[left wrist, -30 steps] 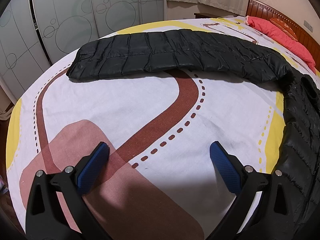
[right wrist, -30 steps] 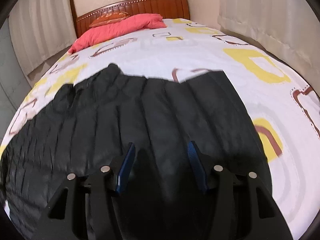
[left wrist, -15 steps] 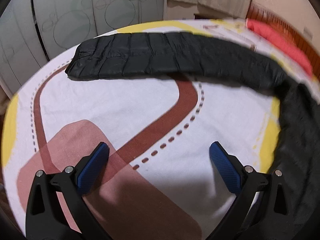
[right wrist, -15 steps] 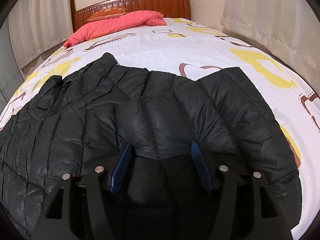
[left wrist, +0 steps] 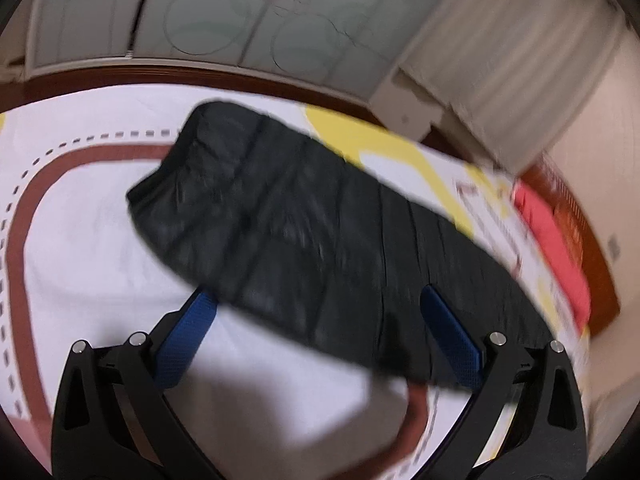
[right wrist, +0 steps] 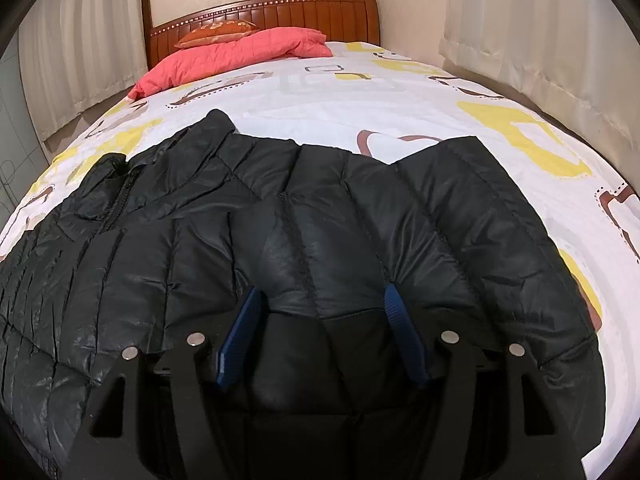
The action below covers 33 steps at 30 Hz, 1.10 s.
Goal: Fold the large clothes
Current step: 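Grasp the other sleeve with the left tool and fold it across the body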
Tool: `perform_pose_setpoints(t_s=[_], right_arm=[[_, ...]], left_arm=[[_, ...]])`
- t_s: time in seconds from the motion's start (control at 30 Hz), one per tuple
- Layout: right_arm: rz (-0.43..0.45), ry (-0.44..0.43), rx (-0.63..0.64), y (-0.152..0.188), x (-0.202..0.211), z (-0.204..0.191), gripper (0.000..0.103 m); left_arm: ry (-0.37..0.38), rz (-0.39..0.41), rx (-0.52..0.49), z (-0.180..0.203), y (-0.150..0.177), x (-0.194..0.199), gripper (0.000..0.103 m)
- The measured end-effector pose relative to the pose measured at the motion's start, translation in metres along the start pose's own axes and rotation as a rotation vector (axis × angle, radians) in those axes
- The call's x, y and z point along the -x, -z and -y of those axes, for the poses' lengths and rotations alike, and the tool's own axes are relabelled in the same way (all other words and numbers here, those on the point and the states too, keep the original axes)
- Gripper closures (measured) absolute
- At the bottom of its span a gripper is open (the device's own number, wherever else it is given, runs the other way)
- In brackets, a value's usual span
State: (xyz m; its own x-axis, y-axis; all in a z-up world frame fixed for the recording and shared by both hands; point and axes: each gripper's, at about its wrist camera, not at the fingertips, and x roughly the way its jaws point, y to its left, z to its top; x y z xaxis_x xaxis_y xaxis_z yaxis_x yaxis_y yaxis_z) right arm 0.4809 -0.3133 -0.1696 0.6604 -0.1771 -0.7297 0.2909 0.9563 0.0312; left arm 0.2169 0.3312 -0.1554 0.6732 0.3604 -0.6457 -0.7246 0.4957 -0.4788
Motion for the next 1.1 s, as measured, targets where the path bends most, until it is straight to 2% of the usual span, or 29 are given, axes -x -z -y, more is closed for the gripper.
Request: perform_pose_setpoints(t_s=[0.1,0.17,0.2,0.27,0.3,0.37,0.47,0.57,0.63,0.7,0.8,0.87,0.97,1.1], right_arm=[[0.001,-0.001,0.000,0.000,0.000,0.000,0.038],[0.003,-0.002,0.000,0.000,0.000,0.000,0.037],[0.003,-0.001,0.000,0.000,0.000,0.000,0.037],[0.004,0.000,0.001,0.000,0.000,0.000,0.037],[0.004,0.000,0.002,0.000,0.000,0.000,0.037],[0.004,-0.001,0.001,-0.001,0.000,0.000,0.037],[0.004,-0.001,0.002,0.000,0.000,0.000,0.037],[0.004,-0.001,0.003,-0.001,-0.001,0.000,0.037],[0.004,0.002,0.005,-0.001,-0.001,0.000,0.037],[0.005,0.007,0.006,-0.001,-0.001,0.000,0.037],[0.006,0.009,0.007,-0.002,-0.002,0.002,0.036],[0.005,0.008,0.006,-0.002,-0.002,0.001,0.036],[0.006,0.010,0.006,-0.001,-0.002,-0.001,0.036],[0.006,0.010,0.006,-0.001,-0.001,-0.001,0.036]], left_arm=[[0.047,0.032,0.088,-0.010,-0.011,-0.009,0.007],[0.074,0.062,0.165,-0.019,-0.015,-0.008,0.022],[0.088,0.071,0.201,-0.024,-0.017,-0.008,0.026],[0.108,0.083,0.248,-0.032,-0.020,-0.011,0.044],[0.108,0.083,0.258,-0.035,-0.021,-0.012,0.050],[0.096,0.082,0.272,-0.041,-0.023,-0.015,0.077],[0.083,0.077,0.259,-0.041,-0.028,-0.018,0.090],[0.035,0.114,0.119,-0.015,-0.032,-0.010,0.095],[0.035,0.154,0.012,0.009,-0.032,0.001,0.096],[0.073,0.190,-0.104,0.044,-0.027,0.015,0.096],[0.129,0.203,-0.250,0.095,-0.014,0.025,0.096],[0.170,0.204,-0.373,0.137,0.007,0.033,0.096],[0.248,0.157,-0.538,0.198,0.046,0.038,0.096],[0.336,0.100,-0.731,0.267,0.113,0.045,0.096]])
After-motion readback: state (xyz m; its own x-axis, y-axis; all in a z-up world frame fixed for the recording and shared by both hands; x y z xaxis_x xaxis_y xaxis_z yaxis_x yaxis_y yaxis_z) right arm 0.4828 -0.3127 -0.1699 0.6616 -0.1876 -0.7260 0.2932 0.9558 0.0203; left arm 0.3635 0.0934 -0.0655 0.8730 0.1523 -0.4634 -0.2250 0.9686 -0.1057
